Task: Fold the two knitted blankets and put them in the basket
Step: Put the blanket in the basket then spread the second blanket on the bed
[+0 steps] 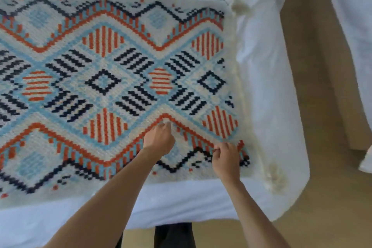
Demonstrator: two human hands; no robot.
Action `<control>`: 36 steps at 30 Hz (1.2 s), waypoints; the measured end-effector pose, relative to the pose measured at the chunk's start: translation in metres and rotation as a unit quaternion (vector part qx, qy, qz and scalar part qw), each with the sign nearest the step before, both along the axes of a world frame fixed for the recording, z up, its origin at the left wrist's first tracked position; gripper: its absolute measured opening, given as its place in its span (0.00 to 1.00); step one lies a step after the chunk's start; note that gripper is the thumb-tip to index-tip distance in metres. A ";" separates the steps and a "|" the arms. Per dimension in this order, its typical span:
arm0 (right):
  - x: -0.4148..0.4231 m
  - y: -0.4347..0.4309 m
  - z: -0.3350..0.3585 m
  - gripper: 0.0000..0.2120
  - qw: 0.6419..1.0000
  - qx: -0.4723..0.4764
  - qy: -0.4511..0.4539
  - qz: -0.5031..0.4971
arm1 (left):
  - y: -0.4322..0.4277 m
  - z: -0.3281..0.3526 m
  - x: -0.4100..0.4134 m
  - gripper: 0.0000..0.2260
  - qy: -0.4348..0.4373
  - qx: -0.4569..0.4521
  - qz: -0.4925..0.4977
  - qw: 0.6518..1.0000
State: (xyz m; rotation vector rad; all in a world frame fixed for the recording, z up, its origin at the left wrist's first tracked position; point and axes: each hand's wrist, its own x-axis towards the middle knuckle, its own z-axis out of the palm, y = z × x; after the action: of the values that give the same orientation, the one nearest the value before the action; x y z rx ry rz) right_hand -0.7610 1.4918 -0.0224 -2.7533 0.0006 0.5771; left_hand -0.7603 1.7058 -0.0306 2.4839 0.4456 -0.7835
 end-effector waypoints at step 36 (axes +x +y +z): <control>-0.095 0.053 0.021 0.08 0.979 0.184 -0.003 0.083 | -0.055 0.037 0.059 0.10 -0.086 -0.068 0.210 0.972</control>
State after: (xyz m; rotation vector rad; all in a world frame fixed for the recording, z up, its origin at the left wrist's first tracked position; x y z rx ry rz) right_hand -0.8557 1.5447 -0.0016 -2.4074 -0.3098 0.5479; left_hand -0.7011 1.6511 0.0062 2.1959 0.7901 -0.4089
